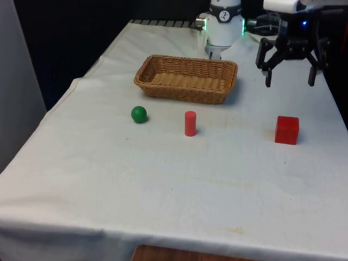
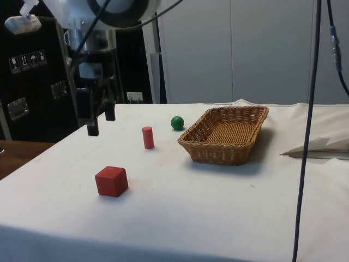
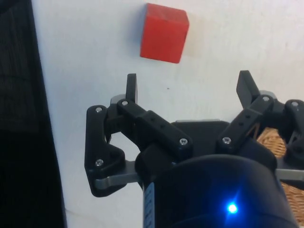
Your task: Pick up the object to the left of the cylinder and place it into the basket.
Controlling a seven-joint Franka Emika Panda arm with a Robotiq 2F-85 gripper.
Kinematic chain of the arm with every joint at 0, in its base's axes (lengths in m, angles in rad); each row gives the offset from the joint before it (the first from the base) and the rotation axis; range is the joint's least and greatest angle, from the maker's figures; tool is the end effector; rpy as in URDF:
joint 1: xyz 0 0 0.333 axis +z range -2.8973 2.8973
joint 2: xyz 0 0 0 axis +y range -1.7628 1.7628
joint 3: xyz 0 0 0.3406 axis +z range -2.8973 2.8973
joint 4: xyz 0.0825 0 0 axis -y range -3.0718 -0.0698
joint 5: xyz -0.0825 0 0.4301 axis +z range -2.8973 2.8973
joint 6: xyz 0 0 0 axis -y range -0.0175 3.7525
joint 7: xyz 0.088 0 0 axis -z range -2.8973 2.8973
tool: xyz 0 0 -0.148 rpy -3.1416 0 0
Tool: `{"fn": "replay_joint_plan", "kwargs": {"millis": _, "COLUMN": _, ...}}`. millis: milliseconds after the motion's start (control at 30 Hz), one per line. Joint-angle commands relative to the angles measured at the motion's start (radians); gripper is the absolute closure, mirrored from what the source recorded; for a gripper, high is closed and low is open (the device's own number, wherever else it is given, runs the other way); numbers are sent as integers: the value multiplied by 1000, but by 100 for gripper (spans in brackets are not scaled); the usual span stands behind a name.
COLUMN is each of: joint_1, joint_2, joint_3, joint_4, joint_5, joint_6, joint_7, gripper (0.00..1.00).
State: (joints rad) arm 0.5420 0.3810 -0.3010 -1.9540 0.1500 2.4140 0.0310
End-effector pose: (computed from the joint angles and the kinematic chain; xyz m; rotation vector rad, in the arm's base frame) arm 0.6501 0.1696 0.2506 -3.1219 -0.2009 -0.1563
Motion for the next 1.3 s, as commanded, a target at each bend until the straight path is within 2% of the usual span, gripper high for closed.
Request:
{"fn": "replay_joint_plan", "kwargs": {"millis": 0, "joint_1": -1, "joint_2": 8, "joint_3": 9, "joint_4": 1, "joint_5": 15, "joint_6": 16, "joint_7": -3, "gripper": 0}}
{"fn": "replay_joint_plan", "kwargs": {"millis": 33, "joint_1": 0, "joint_2": 4, "joint_3": 3, "joint_4": 0, "joint_5": 3, "joint_6": 5, "joint_7": 0, "gripper": 0}}
{"fn": "replay_joint_plan", "kwargs": {"millis": 300, "joint_1": -5, "joint_2": 53, "joint_3": 29, "joint_4": 6, "joint_5": 36, "joint_6": 53, "joint_7": -6, "gripper": 0}}
{"fn": "replay_joint_plan", "kwargs": {"millis": 333, "joint_1": 0, "joint_2": 42, "joint_3": 21, "joint_4": 4, "joint_5": 21, "joint_6": 42, "joint_7": 0, "gripper": 0}}
{"fn": "replay_joint_plan", "kwargs": {"millis": 367, "joint_1": -5, "joint_2": 58, "joint_3": 30, "joint_4": 7, "joint_5": 38, "joint_6": 56, "joint_7": -7, "gripper": 0}}
{"fn": "replay_joint_plan", "kwargs": {"millis": 600, "joint_1": -7, "joint_2": 98, "joint_3": 39, "joint_4": 5, "joint_5": 49, "joint_6": 94, "joint_7": -9, "gripper": 0}}
{"fn": "replay_joint_plan", "kwargs": {"millis": 633, "joint_1": 0, "joint_2": 94, "joint_3": 29, "joint_4": 5, "joint_5": 32, "joint_6": 82, "joint_7": 0, "gripper": 0}}
{"fn": "replay_joint_plan", "kwargs": {"millis": 667, "joint_1": -7, "joint_2": 104, "joint_3": 40, "joint_4": 6, "joint_5": 50, "joint_6": 98, "joint_7": -10, "gripper": 0}}
{"fn": "replay_joint_plan", "kwargs": {"millis": 800, "joint_1": -8, "joint_2": 128, "joint_3": 42, "joint_4": 6, "joint_5": 57, "joint_6": 120, "joint_7": -12, "gripper": 0}}
{"fn": "replay_joint_plan", "kwargs": {"millis": 867, "joint_1": -8, "joint_2": 136, "joint_3": 43, "joint_4": 6, "joint_5": 59, "joint_6": 130, "joint_7": -12, "gripper": 0}}
{"fn": "replay_joint_plan", "kwargs": {"millis": 900, "joint_1": 0, "joint_2": 133, "joint_3": 31, "joint_4": 5, "joint_5": 43, "joint_6": 120, "joint_7": -2, "gripper": 0}}
{"fn": "replay_joint_plan", "kwargs": {"millis": 933, "joint_1": -8, "joint_2": 142, "joint_3": 44, "joint_4": 6, "joint_5": 59, "joint_6": 136, "joint_7": -12, "gripper": 0}}
{"fn": "replay_joint_plan", "kwargs": {"millis": 1167, "joint_1": -6, "joint_2": 179, "joint_3": 42, "joint_4": 6, "joint_5": 57, "joint_6": 175, "joint_7": -3, "gripper": 0}}
{"fn": "replay_joint_plan", "kwargs": {"millis": 1200, "joint_1": 0, "joint_2": 176, "joint_3": 33, "joint_4": 5, "joint_5": 45, "joint_6": 164, "joint_7": 2, "gripper": 0}}
{"fn": "replay_joint_plan", "kwargs": {"millis": 1233, "joint_1": -5, "joint_2": 184, "joint_3": 41, "joint_4": 6, "joint_5": 57, "joint_6": 179, "joint_7": 0, "gripper": 0}}
{"fn": "replay_joint_plan", "kwargs": {"millis": 1267, "joint_1": -4, "joint_2": 188, "joint_3": 41, "joint_4": 6, "joint_5": 56, "joint_6": 183, "joint_7": 2, "gripper": 0}}
